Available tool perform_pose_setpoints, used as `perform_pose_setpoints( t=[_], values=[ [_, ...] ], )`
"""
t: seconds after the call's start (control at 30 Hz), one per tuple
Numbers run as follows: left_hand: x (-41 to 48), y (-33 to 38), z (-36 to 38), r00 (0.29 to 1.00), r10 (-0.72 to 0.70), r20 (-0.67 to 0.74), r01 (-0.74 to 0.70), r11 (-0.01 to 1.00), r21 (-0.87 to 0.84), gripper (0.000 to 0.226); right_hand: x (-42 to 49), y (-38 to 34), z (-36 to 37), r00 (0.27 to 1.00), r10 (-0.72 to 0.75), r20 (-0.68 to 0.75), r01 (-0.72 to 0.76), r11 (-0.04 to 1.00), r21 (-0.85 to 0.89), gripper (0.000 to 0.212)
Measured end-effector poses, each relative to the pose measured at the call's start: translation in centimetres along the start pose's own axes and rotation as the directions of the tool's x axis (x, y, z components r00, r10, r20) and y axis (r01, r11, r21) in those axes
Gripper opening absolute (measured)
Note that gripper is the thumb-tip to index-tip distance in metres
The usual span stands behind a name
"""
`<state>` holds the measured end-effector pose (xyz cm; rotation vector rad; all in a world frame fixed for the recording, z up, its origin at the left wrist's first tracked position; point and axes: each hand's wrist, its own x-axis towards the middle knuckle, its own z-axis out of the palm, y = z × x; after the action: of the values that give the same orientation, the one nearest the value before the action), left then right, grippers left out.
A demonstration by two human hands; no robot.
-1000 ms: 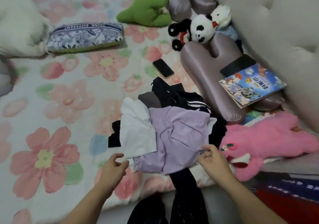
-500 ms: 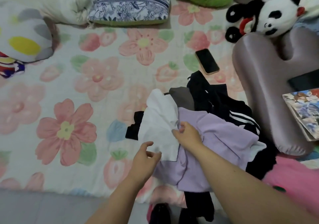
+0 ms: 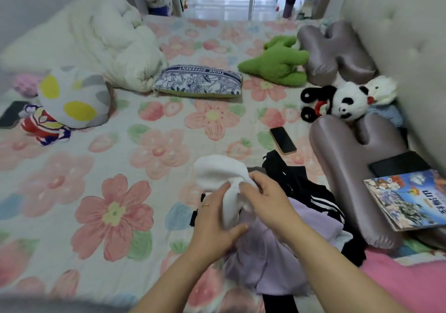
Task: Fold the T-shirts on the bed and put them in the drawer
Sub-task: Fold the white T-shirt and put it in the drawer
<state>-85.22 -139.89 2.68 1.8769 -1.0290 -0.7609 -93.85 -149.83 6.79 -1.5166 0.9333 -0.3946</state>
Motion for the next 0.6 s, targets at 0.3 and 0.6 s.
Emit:
perform_pose_setpoints(
  t=[0.3, 0.6],
  values=[
    [-4.6, 7.1, -8.1, 0.947, 0.223, -0.233, -0.255, 0.959, -0.121, 0.021, -8.7, -8.6, 1.3, 0.984, -0.143, -0.108, 0.160, 0.972, 0.170, 0.012],
    [-14.8, 6.8, -12.7, 0.954, 0.025, -0.300, -0.101, 0.965, -0.240, 0.022, -17.0, -5.2, 6.5, 0.969, -0.243, 0.047, 0.214, 0.919, 0.331, 0.009]
  ],
)
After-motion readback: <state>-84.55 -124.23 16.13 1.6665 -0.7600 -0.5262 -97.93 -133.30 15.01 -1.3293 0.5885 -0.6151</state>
